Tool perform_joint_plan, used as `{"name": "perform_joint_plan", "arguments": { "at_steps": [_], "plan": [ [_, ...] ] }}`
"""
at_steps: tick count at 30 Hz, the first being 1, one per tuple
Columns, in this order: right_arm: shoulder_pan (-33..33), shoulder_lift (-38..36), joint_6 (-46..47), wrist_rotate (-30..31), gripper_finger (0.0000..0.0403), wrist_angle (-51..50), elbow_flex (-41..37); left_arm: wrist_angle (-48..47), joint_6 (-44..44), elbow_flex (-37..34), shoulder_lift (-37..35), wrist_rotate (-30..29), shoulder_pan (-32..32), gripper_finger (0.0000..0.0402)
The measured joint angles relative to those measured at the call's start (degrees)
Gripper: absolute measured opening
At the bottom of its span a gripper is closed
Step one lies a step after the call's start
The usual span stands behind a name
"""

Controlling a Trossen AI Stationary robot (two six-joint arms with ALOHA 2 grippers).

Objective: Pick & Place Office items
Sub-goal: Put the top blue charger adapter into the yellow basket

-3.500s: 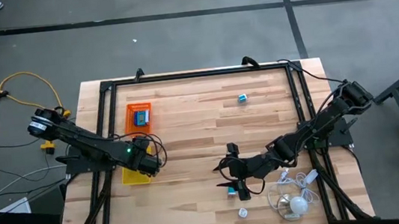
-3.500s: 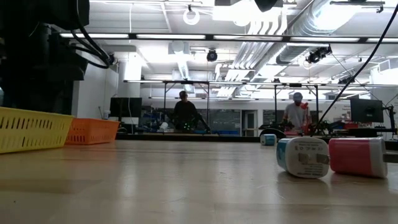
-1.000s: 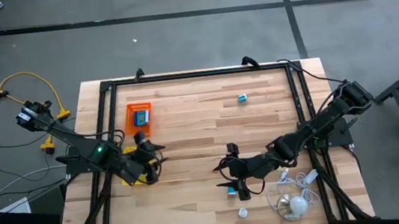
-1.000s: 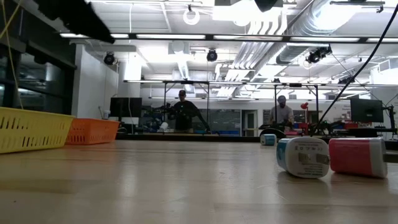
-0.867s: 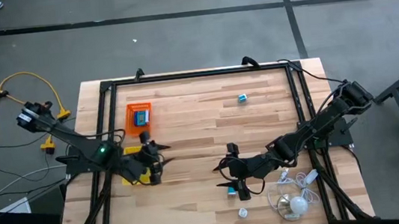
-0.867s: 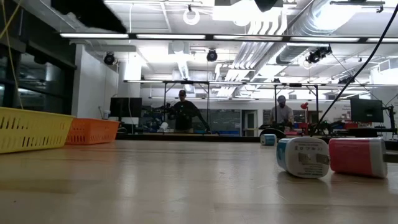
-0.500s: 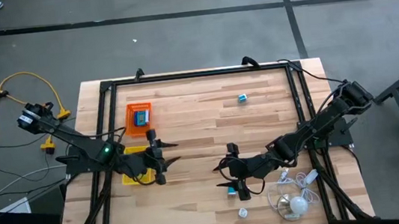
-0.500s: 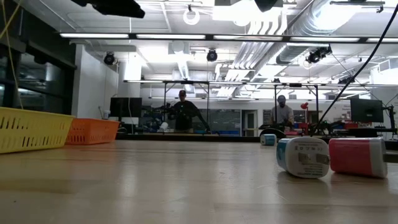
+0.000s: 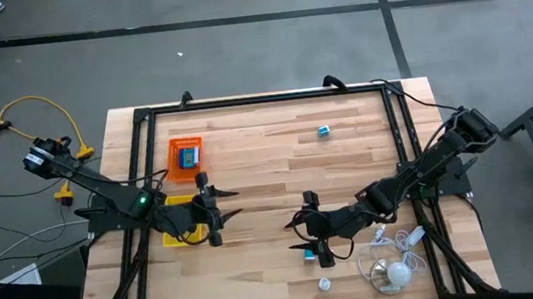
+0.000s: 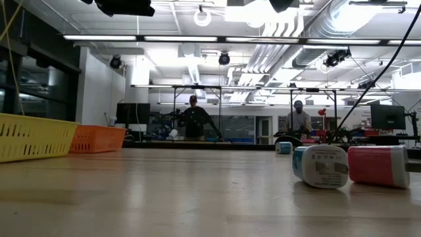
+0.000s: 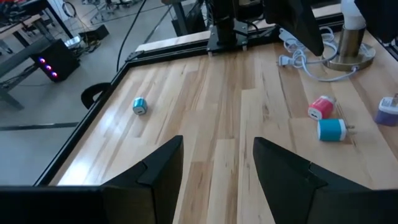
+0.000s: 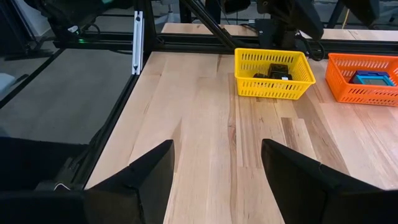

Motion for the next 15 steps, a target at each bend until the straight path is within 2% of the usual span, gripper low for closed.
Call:
{"name": "perform_joint_plan", "arguments": {
  "at_steps": [15],
  "plan": [
    [-0.06,0.0,0.0,0.23,0.0229,0.64,0.0,0.25,-0.17,-0.02,0.0,0.02,0.0,0.0186]
  ]
}}
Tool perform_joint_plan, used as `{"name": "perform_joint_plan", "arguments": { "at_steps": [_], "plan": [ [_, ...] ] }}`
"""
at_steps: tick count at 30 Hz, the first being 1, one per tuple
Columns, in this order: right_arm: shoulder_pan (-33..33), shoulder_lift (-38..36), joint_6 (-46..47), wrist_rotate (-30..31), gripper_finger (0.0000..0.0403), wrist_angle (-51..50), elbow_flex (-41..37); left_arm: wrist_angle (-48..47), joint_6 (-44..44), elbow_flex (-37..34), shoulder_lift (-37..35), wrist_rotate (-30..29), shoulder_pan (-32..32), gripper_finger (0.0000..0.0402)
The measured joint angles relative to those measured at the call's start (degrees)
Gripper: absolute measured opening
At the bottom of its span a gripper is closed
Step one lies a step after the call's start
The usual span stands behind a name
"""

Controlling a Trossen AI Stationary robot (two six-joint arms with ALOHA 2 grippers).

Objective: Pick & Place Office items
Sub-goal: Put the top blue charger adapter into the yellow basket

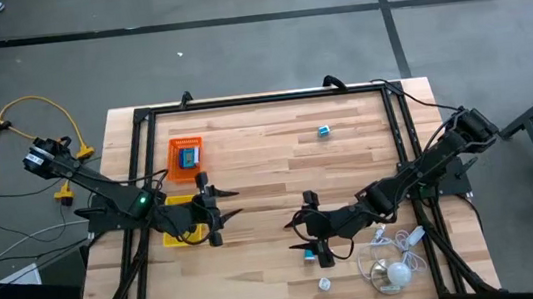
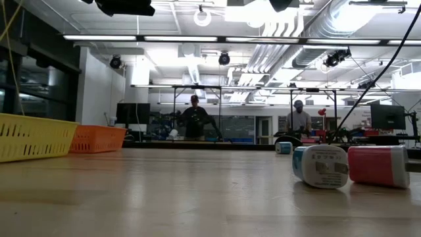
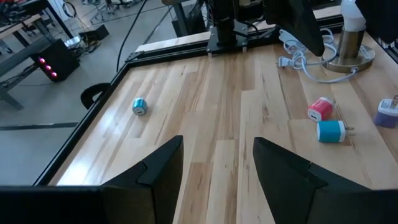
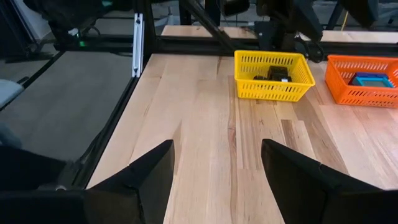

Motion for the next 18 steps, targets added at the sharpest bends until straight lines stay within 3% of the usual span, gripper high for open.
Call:
{"name": "perform_joint_plan", "arguments": {
  "at_steps": [5,13,18],
  "plan": [
    [-0.83,0.0,0.4,0.08,0.0229,0.62,0.02,0.0,0.01,0.0,-0.02,0.02,0.0,0.0186],
    [-3.39,0.0,9.87,0.23,0.0229,1.02,0.03,-0.02,0.01,-0.02,-0.02,0.04,0.0,0.0186],
    [-5.43,0.0,8.8,0.18,0.0229,0.72,0.03,-0.02,0.01,-0.02,-0.02,0.04,0.0,0.0186]
  ]
}}
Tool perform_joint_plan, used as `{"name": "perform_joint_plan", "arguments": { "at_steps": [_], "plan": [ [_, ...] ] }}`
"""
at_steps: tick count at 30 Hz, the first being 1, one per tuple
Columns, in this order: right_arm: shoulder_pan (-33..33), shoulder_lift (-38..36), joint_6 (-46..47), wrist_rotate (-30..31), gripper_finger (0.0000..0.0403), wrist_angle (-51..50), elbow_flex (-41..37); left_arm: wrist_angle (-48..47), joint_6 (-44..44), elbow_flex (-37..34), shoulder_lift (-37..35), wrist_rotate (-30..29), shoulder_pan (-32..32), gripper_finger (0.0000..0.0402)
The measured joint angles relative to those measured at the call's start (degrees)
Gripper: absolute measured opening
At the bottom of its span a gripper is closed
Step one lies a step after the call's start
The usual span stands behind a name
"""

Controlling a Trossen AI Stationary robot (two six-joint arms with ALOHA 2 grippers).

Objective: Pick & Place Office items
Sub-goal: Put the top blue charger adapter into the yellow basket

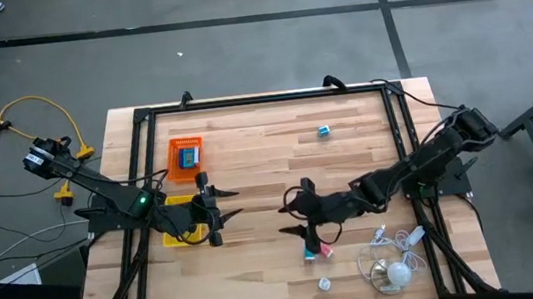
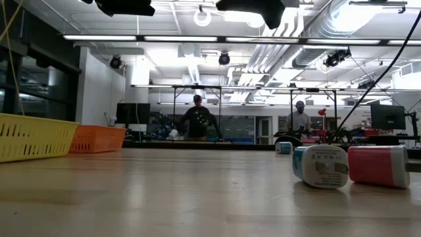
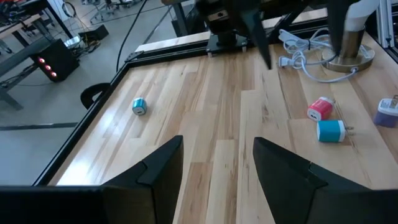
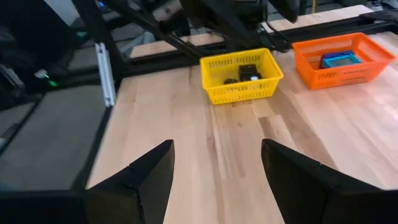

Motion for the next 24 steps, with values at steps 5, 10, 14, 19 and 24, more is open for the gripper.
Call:
{"name": "perform_joint_plan", "arguments": {
  "at_steps": [5,10,14,19,24],
  "plan": [
    [-4.32,-1.69,-0.25,-2.48,0.0229,-7.64,-0.01,-0.02,0.02,0.0,0.0,0.0,0.0,0.0186],
    [-10.64,-4.37,-2.57,-5.95,0.0229,-18.73,-0.1,0.22,0.02,-0.04,-0.02,0.0,0.0,0.0186],
    [-15.35,-7.91,-11.06,-7.58,0.0229,-23.88,-0.01,0.25,0.02,-0.04,-0.02,-0.02,0.0,0.0186],
    [-21.36,-10.99,-19.65,-14.21,0.0229,-27.32,-0.01,0.4,0.02,-0.04,-0.02,-0.02,0.0,0.0186],
    [-27.12,-12.31,-26.02,-19.27,0.0229,-33.31,-0.05,0.42,0.02,-0.04,-0.02,-0.02,0.0,0.0186]
  ]
}}
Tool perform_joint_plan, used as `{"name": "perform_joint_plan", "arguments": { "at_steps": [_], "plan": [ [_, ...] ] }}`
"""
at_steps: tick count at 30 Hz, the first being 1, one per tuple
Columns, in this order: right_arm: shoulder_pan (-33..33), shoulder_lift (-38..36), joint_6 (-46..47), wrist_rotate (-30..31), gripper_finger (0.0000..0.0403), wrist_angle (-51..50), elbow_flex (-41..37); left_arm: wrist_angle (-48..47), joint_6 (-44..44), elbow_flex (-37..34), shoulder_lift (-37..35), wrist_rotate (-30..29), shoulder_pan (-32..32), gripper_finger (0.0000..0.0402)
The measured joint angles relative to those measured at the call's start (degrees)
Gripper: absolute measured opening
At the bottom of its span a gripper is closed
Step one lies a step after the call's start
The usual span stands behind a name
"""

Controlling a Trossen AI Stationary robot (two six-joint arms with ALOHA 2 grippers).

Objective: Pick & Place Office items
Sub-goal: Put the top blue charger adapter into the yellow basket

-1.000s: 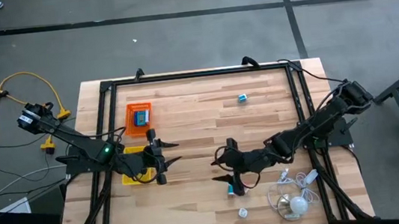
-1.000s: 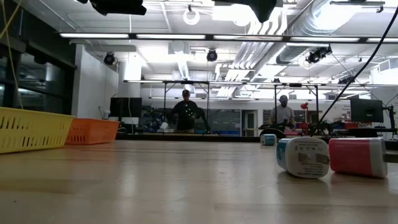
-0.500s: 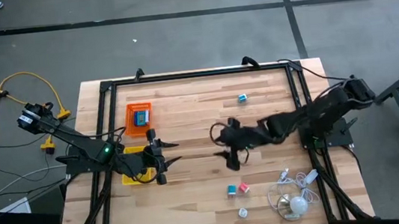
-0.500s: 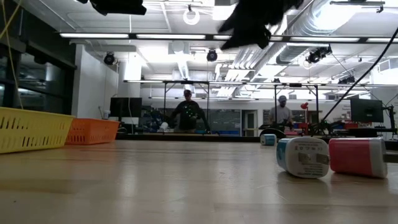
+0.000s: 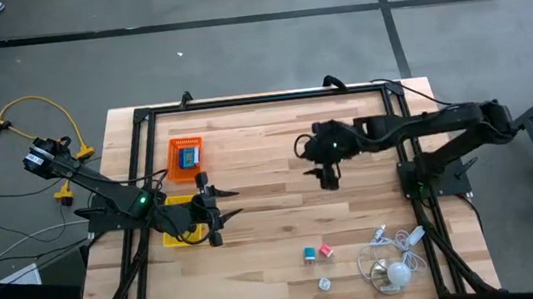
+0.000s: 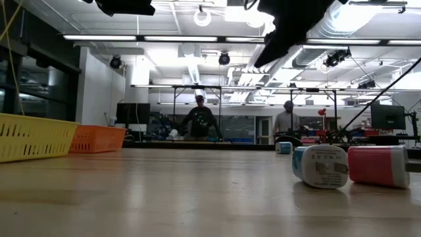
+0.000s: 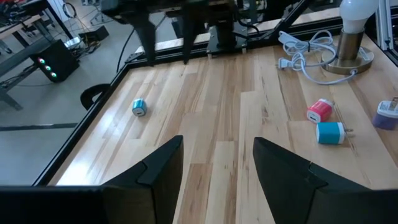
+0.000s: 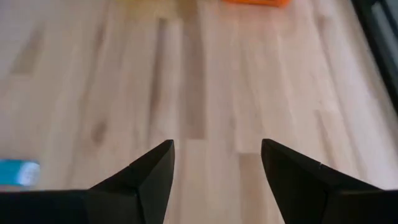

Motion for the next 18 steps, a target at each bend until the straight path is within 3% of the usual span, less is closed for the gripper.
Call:
{"name": "perform_joint_plan", "arguments": {
  "at_steps": [9,18],
  "plan": [
    [-10.45,-0.02,-7.11,0.52,0.0229,-6.18,0.07,0.2,0.02,0.0,0.0,0.0,0.0,0.0186],
    [-16.04,-0.02,-20.72,0.51,0.0229,-7.74,0.07,0.2,0.02,0.0,0.0,0.0,0.0,0.0186]
  ]
}}
